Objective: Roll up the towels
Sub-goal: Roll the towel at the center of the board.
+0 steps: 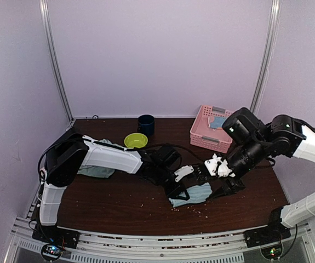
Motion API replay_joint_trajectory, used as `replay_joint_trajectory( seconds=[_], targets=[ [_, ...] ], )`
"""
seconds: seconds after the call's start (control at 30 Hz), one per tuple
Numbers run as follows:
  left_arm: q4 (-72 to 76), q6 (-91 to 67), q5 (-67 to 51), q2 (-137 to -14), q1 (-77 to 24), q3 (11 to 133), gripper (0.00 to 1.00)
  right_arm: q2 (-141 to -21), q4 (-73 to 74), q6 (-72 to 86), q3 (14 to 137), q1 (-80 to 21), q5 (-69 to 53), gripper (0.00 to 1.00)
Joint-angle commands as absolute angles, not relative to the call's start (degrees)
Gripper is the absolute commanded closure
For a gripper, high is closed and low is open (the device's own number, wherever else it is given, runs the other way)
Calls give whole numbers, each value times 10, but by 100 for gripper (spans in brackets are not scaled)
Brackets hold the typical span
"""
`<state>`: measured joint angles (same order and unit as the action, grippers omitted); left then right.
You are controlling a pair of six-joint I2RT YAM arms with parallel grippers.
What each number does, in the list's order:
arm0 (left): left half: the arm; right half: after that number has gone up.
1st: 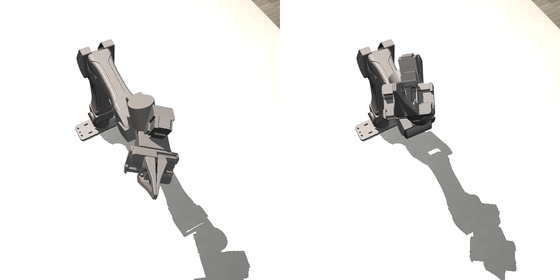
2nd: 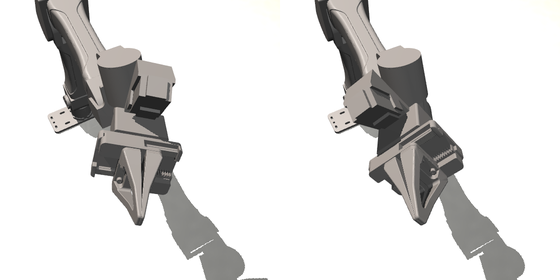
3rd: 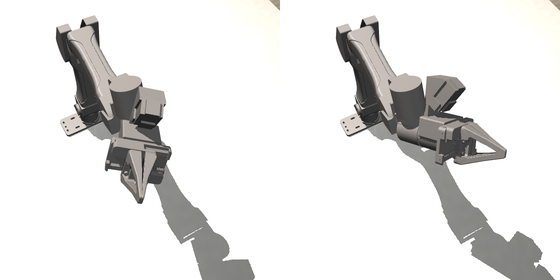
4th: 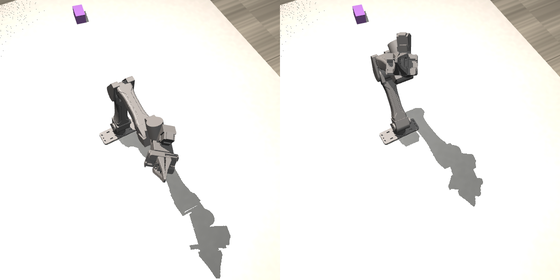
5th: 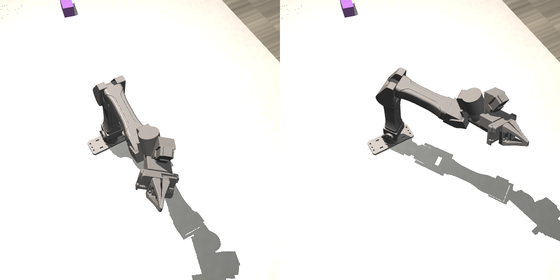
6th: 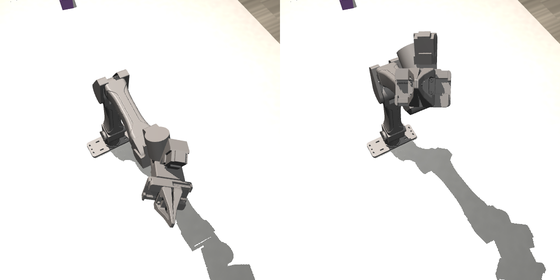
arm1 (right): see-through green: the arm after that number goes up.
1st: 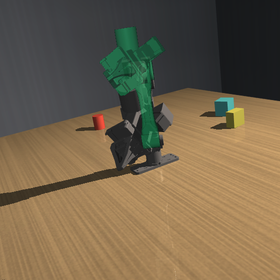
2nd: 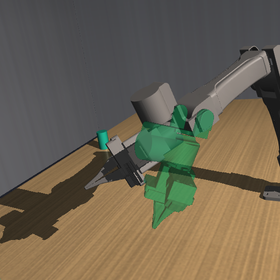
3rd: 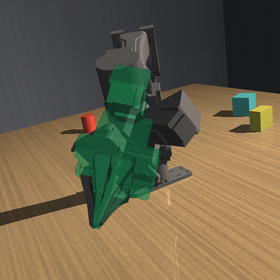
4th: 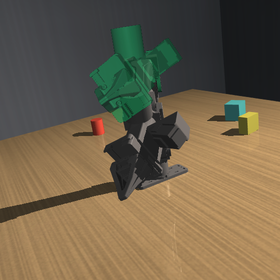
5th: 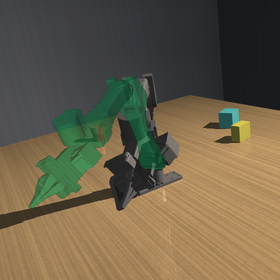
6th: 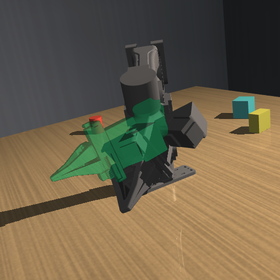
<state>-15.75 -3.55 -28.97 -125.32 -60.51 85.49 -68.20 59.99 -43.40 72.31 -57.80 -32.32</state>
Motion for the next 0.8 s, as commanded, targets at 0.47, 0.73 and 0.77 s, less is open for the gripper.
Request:
replay_joint_trajectory(
  seconds=[0.47, 0.73, 0.77],
  targets=[
    [-264, -57, -299, -1318, -593, 810, 76, -743, 322, -361, 477, -655, 49, 56],
    [-264, -55, -351, -1321, -582, 815, 77, -779, 247, -388, 435, -657, 67, 48],
    [-264, -54, -356, -1320, -580, 815, 77, -786, 239, -390, 432, -657, 70, 47]
  ],
)
